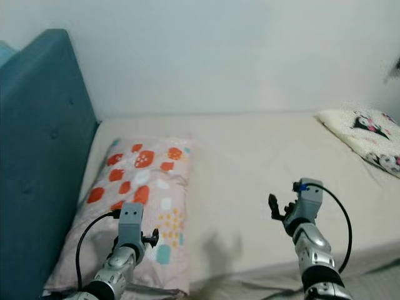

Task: Clean up the room

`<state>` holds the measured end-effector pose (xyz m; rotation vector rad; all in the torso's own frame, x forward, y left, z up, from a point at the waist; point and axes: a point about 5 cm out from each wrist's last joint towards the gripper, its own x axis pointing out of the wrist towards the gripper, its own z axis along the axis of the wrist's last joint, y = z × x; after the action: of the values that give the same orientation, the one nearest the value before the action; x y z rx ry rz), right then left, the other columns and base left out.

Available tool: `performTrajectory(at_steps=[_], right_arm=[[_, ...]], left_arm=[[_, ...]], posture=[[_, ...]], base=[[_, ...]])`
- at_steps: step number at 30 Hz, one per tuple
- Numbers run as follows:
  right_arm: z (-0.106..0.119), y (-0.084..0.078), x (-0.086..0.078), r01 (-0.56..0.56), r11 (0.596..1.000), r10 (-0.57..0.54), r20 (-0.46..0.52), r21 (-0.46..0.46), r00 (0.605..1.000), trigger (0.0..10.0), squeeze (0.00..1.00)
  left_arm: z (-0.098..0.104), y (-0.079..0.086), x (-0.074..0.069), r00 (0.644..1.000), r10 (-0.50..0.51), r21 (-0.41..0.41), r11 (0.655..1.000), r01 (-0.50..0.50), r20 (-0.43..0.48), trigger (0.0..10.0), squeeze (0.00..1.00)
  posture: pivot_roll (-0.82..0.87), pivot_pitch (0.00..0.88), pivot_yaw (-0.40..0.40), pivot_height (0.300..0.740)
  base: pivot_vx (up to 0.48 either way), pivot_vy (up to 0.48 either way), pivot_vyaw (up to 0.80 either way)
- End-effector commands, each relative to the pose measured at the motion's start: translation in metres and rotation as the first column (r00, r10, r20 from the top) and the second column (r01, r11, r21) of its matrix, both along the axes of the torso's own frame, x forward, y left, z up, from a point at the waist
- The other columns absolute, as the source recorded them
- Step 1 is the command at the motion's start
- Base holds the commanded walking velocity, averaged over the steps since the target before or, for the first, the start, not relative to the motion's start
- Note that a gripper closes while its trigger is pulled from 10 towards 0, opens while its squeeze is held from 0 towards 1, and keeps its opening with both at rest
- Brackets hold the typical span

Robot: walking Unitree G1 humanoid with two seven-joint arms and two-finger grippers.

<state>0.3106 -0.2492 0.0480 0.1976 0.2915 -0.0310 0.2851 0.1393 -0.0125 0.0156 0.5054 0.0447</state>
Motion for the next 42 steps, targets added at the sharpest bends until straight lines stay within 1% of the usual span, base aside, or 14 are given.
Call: performTrajectory(at_steps=[1,6,9,10,12,14,18,25,30,31,32,34,39,42], right_arm=[[0.002,0.003,0.001,-0.013,1.000,0.013,0.016,0.002,1.000,10.0,0.00],[0.001,0.002,0.001,0.008,1.000,-0.008,0.011,0.004,1.000,10.0,0.00],[-0.002,-0.007,0.000,0.104,0.995,-0.104,-0.025,-0.007,0.994,10.0,0.00],[-0.002,-0.007,0.000,0.104,0.995,-0.104,-0.025,-0.007,0.994,10.0,0.00],[-0.001,-0.010,0.001,0.121,0.993,-0.121,-0.051,-0.016,0.991,10.0,0.00],[-0.001,-0.011,0.002,0.122,0.992,-0.123,-0.060,-0.017,0.991,10.0,0.00],[0.007,-0.015,0.007,0.127,0.992,-0.128,-0.038,-0.009,0.991,10.0,0.00],[0.009,-0.015,0.007,0.135,0.991,-0.135,-0.027,-0.008,0.991,10.0,0.00],[0.005,-0.014,0.005,0.138,0.990,-0.139,-0.033,-0.005,0.990,10.0,0.00],[0.005,-0.014,0.005,0.140,0.990,-0.140,-0.033,-0.004,0.990,10.0,0.00],[0.005,-0.013,0.004,0.142,0.990,-0.142,-0.030,0.003,0.989,10.0,0.00],[0.005,-0.013,0.004,0.143,0.990,-0.142,-0.029,0.006,0.989,10.0,0.00],[0.010,-0.011,0.007,0.140,0.990,-0.140,0.010,0.033,0.990,10.0,0.00],[0.014,-0.011,0.009,0.135,0.990,-0.136,0.032,0.043,0.990,10.0,0.00]], left_arm=[[-0.001,0.000,0.000,1.000,-0.016,0.018,1.000,0.016,-0.014,10.0,0.00],[-0.001,-0.003,0.000,1.000,-0.029,-0.006,1.000,0.029,-0.012,10.0,0.00],[0.001,-0.017,0.001,0.997,-0.083,-0.067,0.994,0.083,-0.002,10.0,0.00],[0.001,-0.017,0.001,0.997,-0.083,-0.067,0.994,0.083,-0.002,10.0,0.00],[0.005,-0.027,0.004,0.992,-0.124,-0.089,0.988,0.126,0.027,10.0,0.00],[0.007,-0.030,0.005,0.990,-0.135,-0.094,0.986,0.138,0.037,10.0,0.00],[0.012,-0.034,0.010,0.989,-0.139,-0.074,0.987,0.143,0.057,10.0,0.00],[0.015,-0.036,0.013,0.987,-0.144,-0.059,0.987,0.148,0.070,10.0,0.00],[0.013,-0.037,0.010,0.984,-0.167,-0.012,0.986,0.168,0.061,10.0,0.00],[0.013,-0.036,0.011,0.984,-0.167,-0.001,0.986,0.167,0.060,10.0,0.00],[0.015,-0.033,0.013,0.983,-0.169,0.036,0.985,0.167,0.065,10.0,0.00],[0.016,-0.033,0.014,0.983,-0.171,0.054,0.984,0.168,0.070,10.0,0.00],[0.031,-0.034,0.026,0.974,-0.167,0.091,0.984,0.155,0.152,10.0,0.00],[0.037,-0.035,0.030,0.971,-0.163,0.105,0.984,0.146,0.176,10.0,0.00]], posture=[[-0.01,0.009,-0.097,0.740],[-0.01,0.007,-0.096,0.740],[-0.01,0.000,-0.100,0.740],[-0.01,0.000,-0.100,0.740],[-0.02,0.000,-0.103,0.740],[-0.02,0.000,-0.104,0.740],[-0.02,0.000,-0.097,0.720],[-0.03,0.000,-0.092,0.700],[-0.04,0.009,-0.089,0.680],[-0.04,0.011,-0.087,0.675],[-0.04,0.018,-0.085,0.665],[-0.04,0.018,-0.085,0.660],[-0.04,0.036,-0.076,0.640],[-0.04,0.038,-0.074,0.630]], base=[[0.000,0.000,0.80],[0.000,0.000,0.80],[0.000,0.000,0.15],[0.000,0.000,0.00],[0.000,0.000,0.00],[0.000,0.000,0.00],[0.000,0.000,0.00],[0.000,0.000,0.00],[0.000,0.000,0.00],[0.000,0.000,0.00],[0.000,0.000,0.00],[0.000,0.000,0.00],[0.000,0.000,0.00],[0.000,0.000,0.00]])
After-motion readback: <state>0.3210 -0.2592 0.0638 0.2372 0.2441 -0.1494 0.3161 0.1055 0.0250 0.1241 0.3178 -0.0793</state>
